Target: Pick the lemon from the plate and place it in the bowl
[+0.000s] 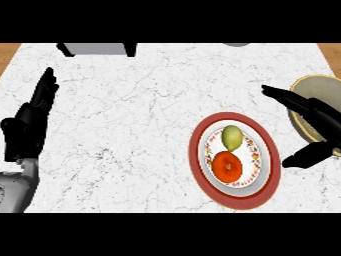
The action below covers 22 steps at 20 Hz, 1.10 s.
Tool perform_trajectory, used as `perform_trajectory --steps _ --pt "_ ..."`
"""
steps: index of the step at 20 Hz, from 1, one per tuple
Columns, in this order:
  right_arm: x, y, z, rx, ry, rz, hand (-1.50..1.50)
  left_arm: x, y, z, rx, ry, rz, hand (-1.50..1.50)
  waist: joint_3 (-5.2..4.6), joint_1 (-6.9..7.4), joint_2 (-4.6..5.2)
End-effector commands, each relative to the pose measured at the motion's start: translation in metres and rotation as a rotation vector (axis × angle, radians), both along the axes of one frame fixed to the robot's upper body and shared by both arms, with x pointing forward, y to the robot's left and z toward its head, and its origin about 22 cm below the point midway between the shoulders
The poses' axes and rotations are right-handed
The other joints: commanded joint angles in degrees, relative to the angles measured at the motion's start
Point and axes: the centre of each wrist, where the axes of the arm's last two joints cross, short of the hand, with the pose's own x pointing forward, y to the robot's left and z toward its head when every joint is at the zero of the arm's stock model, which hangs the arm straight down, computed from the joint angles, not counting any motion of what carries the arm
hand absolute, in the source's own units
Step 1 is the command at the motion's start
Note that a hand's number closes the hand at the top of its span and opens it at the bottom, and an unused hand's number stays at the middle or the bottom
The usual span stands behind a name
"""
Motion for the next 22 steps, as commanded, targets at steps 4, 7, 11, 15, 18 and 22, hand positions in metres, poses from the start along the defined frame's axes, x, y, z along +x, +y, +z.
perform_trajectory --steps 4,7,11,15,18,22 --pt "0.002 0.057 -0.006 -0.15 0.079 0.055 -1.5 -0.004 -0.016 -0.003 -0.018 0.002 -0.007 0.0 0.06 0.24 0.11" --pt "0.016 0.061 -0.007 -0.244 0.13 0.038 -1.5 0.003 -0.006 0.008 -0.001 -0.009 -0.016 0.0 0.06 0.38 0.19" --pt "0.005 0.064 -0.017 -0.325 0.171 -0.004 -1.5 -0.009 -0.006 0.0 -0.002 -0.001 -0.004 0.0 0.06 0.15 0.04" --pt "0.009 0.106 -0.049 -0.39 0.186 -0.044 -1.5 0.004 -0.005 0.002 0.0 -0.001 -0.005 0.0 0.07 0.34 0.17" --pt "0.012 0.092 -0.067 -0.376 0.189 -0.047 -1.5 -0.011 0.0 -0.007 0.003 -0.004 0.005 0.0 0.08 0.29 0.15" --pt "0.016 0.079 -0.085 -0.379 0.214 -0.044 -1.5 -0.003 0.006 -0.002 -0.003 0.008 -0.017 0.0 0.09 0.16 0.18"
